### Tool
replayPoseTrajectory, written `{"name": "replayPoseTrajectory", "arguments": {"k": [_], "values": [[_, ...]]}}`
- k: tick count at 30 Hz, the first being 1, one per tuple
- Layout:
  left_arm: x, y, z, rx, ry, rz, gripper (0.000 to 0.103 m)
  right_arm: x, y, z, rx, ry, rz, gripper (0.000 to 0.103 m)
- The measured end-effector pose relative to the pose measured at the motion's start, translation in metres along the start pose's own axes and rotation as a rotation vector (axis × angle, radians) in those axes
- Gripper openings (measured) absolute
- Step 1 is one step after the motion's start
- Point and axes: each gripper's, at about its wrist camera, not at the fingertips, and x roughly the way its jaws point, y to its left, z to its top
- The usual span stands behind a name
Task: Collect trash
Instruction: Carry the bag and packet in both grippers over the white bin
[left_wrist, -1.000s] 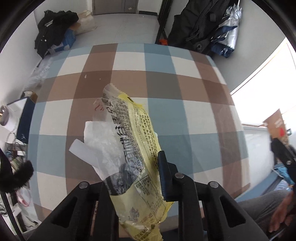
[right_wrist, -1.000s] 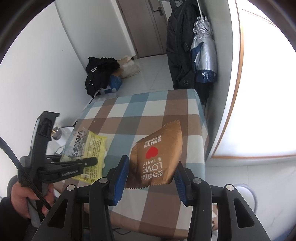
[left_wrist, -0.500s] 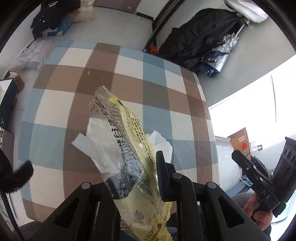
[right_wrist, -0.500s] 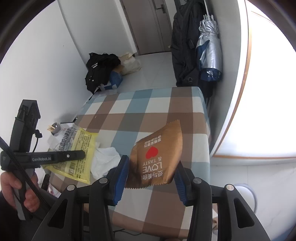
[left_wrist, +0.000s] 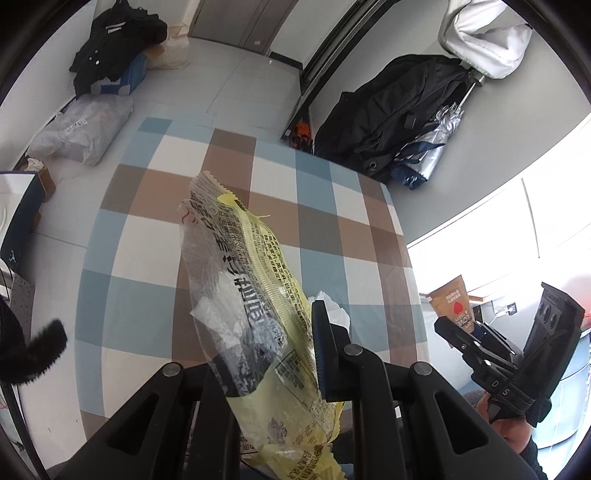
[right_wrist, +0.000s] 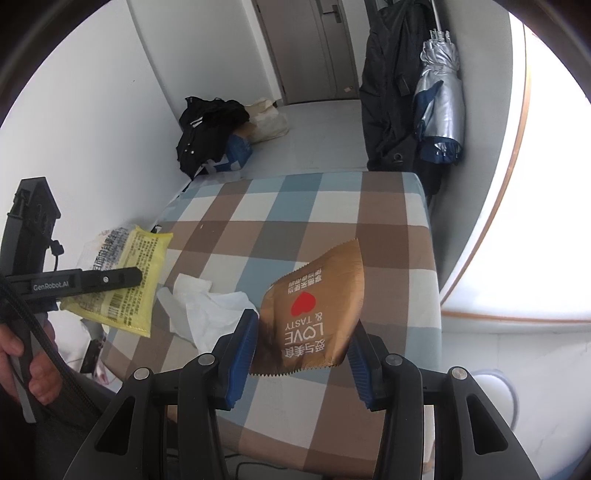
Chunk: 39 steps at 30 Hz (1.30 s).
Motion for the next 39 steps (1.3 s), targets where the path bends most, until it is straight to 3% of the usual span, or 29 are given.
{"name": "replayPoseTrajectory", "arguments": {"k": [12,19,29,39], "values": [[-0.024,0.016,0.01,-0.098,-0.037,-0.048,0.011,-0.011,0.017,-0.001,-0.007,-0.04,0.033,0.046],[-0.045,-0.009,0.009,-0.03,-0.074,-0.035,0.011,-0.035,0.021,-0.008,0.018,-0.079,0.072,0.046],[-0.054,-0.084,0.0,0.148,-0.095,-0.052,0.01,-0.102,-0.007,-0.008,0.09,-0.186,0.027,0.046],[-0.029,-0.157,-0.012,0.299,-0.03,-0.096,0.01,-0.17,-0.052,-0.018,0.172,-0.314,-0.033,0.046]]}}
